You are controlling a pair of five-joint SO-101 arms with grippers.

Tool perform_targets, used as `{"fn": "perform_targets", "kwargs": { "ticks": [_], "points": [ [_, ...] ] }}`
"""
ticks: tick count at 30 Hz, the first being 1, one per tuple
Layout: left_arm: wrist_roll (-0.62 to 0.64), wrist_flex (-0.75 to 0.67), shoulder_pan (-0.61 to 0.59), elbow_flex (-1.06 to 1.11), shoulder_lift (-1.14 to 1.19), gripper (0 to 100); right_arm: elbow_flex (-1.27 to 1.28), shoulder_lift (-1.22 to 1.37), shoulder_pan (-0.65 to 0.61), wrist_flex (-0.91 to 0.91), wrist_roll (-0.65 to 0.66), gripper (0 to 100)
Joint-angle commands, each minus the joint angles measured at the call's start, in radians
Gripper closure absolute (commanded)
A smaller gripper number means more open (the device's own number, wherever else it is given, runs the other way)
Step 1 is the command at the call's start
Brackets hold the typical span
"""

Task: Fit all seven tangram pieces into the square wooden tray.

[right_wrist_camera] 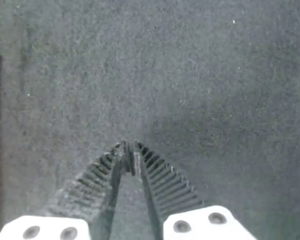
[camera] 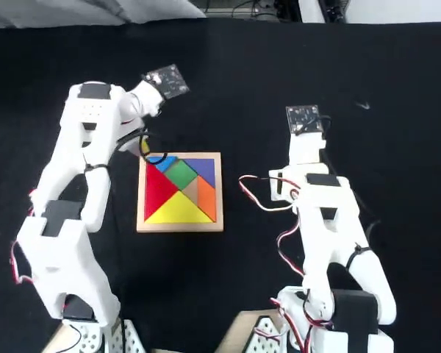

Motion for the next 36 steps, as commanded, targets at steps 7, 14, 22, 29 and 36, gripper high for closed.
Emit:
{"fn": "perform_targets", "kwargs": {
  "ticks": [7,14,22,29,36],
  "points": [
    [0.137,-0.078,0.036,-0.002,0.069,74,-0.027,-0.001,0.009,-0.023,0.008,98.7],
    [0.137,-0.028,0.076,-0.001,0.061,74,-0.027,-0.001,0.009,-0.023,0.008,98.7],
    [0.241,0.063,0.001,-0.145,-0.057,74,-0.028,-0.001,0.009,-0.023,0.008,98.7],
    [0.519,0.259,-0.058,-0.248,-0.311,74,-0.028,-0.001,0.009,-0.023,0.008,98.7],
    [0.809,0.373,-0.153,-0.248,-0.528,82,-0.033,-0.005,0.008,-0.02,0.0,98.7]
  ]
}}
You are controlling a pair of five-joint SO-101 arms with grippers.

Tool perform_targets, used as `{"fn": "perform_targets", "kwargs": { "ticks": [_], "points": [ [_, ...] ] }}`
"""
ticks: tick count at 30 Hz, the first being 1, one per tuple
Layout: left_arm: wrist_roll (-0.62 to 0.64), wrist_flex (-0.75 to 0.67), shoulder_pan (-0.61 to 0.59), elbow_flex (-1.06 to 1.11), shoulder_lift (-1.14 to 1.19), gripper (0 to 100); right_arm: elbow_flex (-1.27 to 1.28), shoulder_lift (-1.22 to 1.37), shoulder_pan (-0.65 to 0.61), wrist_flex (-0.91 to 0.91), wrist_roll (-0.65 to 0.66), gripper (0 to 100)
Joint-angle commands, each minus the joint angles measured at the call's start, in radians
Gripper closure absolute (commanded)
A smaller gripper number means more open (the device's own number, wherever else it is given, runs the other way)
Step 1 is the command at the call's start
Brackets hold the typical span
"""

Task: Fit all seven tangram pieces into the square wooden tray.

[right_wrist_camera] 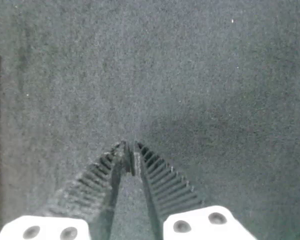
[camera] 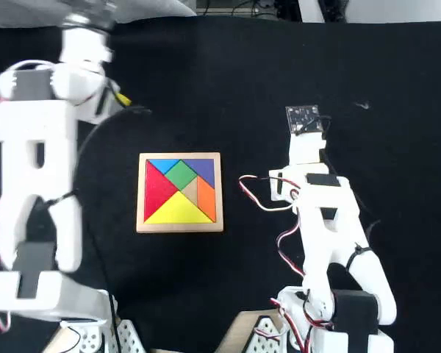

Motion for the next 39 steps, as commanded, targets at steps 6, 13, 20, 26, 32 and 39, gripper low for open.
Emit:
{"fn": "perform_targets", "kwargs": {
  "ticks": [6,13,20,26,32,39],
  "points": [
    [0.226,0.181,-0.062,-0.061,-0.259,94,-0.104,-0.087,0.008,0.08,0.002,98.7],
    [0.219,0.299,-0.039,-0.113,-0.39,97,-0.355,-0.377,0.009,0.445,0.008,98.7],
    [0.219,0.307,-0.033,-0.111,-0.713,97,-0.567,-0.708,0.014,0.675,0.008,98.7],
    [0.219,0.307,-0.033,0.042,-1.026,97,-0.621,-0.998,0.015,0.77,0.008,98.7],
    [0.127,0.287,-0.041,0.403,-1.407,97,-0.618,-1.26,0.012,0.868,0.009,98.7],
    [0.058,-0.017,-0.042,1.059,-1.867,97,-0.43,-1.494,0.015,0.81,0.009,98.6]
  ]
}}
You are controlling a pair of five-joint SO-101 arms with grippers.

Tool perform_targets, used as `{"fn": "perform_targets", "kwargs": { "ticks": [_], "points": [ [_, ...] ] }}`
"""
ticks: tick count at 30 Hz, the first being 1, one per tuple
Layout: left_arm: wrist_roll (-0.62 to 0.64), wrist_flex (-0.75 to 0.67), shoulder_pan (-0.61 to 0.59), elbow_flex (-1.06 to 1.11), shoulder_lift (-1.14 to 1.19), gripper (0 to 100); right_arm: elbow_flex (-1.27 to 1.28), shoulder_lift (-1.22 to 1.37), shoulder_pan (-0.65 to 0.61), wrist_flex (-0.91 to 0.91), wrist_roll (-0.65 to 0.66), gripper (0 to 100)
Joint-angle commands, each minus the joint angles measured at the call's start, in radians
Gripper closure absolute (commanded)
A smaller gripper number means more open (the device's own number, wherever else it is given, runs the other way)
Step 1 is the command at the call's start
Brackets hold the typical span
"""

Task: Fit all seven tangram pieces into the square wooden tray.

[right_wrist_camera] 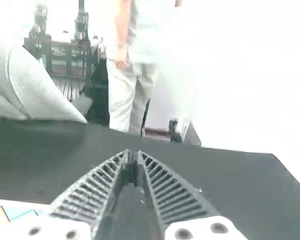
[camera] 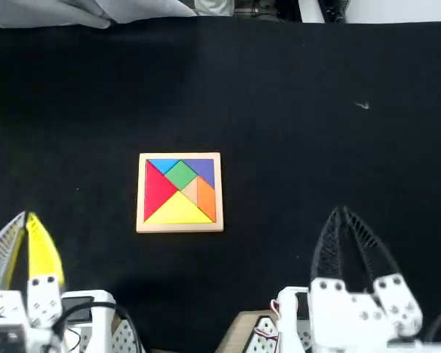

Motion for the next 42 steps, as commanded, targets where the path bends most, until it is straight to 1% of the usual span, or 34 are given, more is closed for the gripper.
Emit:
{"fn": "perform_targets", "kwargs": {
  "ticks": [1,3,5,7,13,18,21,23,24,26,28,29,30,32,37,40,42],
  "points": [
    [-0.017,-0.218,-0.001,0.447,-0.227,97,0.148,-0.084,0.017,-0.074,0.008,98.6],
    [-0.017,-0.272,-0.001,0.542,-0.193,97,0.269,-0.137,0.018,-0.123,0.012,98.6],
    [-0.015,-0.316,0.002,0.615,-0.175,97,0.378,-0.15,0.018,-0.167,0.048,98.6],
    [0.021,-0.384,-0.001,0.676,-0.181,97,0.466,-0.142,0.018,-0.229,0.083,98.6],
    [0.078,-0.646,-0.001,0.952,-0.206,97,0.581,-0.14,0.018,-0.393,0.091,98.6],
    [0.152,-0.81,-0.001,1.23,-0.206,97,0.699,-0.14,0.018,-0.511,0.091,98.6],
    [0.21,-0.885,0.007,1.348,-0.206,97,0.794,-0.14,0.02,-0.582,0.097,98.6],
    [0.216,-0.895,-0.001,1.369,-0.204,97,0.831,-0.14,0.028,-0.594,0.094,98.7],
    [0.212,-0.872,-0.002,1.357,-0.204,97,0.829,-0.14,0.043,-0.588,0.091,98.7],
    [0.212,-0.764,-0.002,1.31,-0.206,97,0.771,-0.142,0.075,-0.528,0.089,98.8],
    [0.212,-0.658,0.008,1.262,-0.206,97,0.694,-0.142,0.087,-0.431,0.089,98.7],
    [0.212,-0.638,0.008,1.25,-0.206,97,0.67,-0.142,0.087,-0.385,0.089,98.7],
    [0.212,-0.637,0.008,1.25,-0.206,97,0.662,-0.142,0.087,-0.351,0.089,98.7],
    [0.212,-0.672,0.008,1.283,-0.206,97,0.691,-0.142,0.087,-0.344,0.089,98.7],
    [0.212,-0.749,-0.002,1.369,-0.206,97,0.949,-0.142,0.094,-0.494,0.091,98.6],
    [0.212,-0.732,-0.002,1.369,-0.204,97,1.121,-0.142,0.094,-0.614,0.091,98.6],
    [0.212,-0.683,0.005,1.369,-0.204,97,1.225,-0.142,0.094,-0.695,0.091,98.6]
  ]
}}
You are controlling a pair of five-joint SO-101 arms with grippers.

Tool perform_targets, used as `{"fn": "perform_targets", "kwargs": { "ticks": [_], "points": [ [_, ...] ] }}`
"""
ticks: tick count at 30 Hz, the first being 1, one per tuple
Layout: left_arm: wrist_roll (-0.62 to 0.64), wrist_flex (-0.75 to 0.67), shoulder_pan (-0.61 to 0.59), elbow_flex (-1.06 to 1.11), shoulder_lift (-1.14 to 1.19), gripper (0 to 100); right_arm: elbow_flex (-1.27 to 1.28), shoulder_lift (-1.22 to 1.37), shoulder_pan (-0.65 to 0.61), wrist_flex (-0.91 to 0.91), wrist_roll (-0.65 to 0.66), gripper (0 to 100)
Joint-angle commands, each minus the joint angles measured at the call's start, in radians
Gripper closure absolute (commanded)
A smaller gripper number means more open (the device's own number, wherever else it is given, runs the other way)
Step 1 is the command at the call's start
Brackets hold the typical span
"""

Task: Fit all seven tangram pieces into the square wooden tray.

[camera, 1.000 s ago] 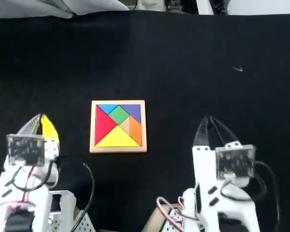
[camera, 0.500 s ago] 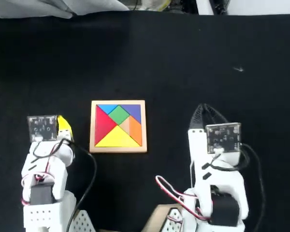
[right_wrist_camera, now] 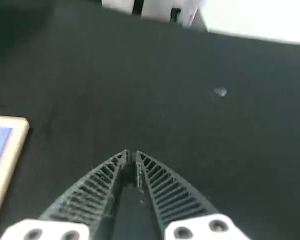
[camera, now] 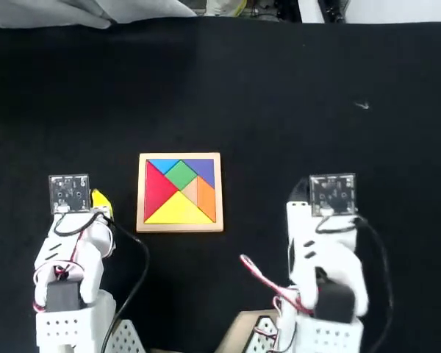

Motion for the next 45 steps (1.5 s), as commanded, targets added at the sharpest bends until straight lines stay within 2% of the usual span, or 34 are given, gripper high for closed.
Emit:
{"fn": "perform_targets", "kwargs": {
  "ticks": [1,7,13,16,19,21,26,28,36,45],
  "points": [
    [0.006,0.06,0.01,0.021,-0.006,97,0.145,-0.076,0.011,-0.14,0.006,98.6],
    [0.008,0.149,0.008,0.021,-0.006,97,0.139,-0.087,0.005,-0.055,0.003,98.6],
    [0.008,0.18,0.012,0.021,-0.006,97,0.137,-0.087,0.003,-0.043,-0.235,98.6],
    [0.014,0.219,0.012,0.021,-0.005,97,0.137,-0.087,-0.017,-0.026,-0.287,98.6],
    [0.014,0.307,0.012,0.021,-0.006,97,0.137,-0.087,-0.143,0.032,-0.287,98.6],
    [0.014,0.31,0.007,0.021,-0.006,97,0.137,-0.087,-0.193,0.041,-0.284,98.6],
    [0.009,0.353,0.01,0.021,-0.006,97,0.137,-0.087,-0.16,0.064,-0.284,98.6],
    [0.012,0.399,0.012,0.021,-0.008,97,0.137,-0.087,-0.157,0.118,-0.282,98.6],
    [0.012,0.393,0.008,0.021,-0.005,97,0.139,-0.088,-0.193,0.362,-0.281,98.6],
    [0.014,0.393,0.007,0.021,-0.005,97,0.139,-0.088,-0.19,0.377,-0.281,98.6]
  ]
}}
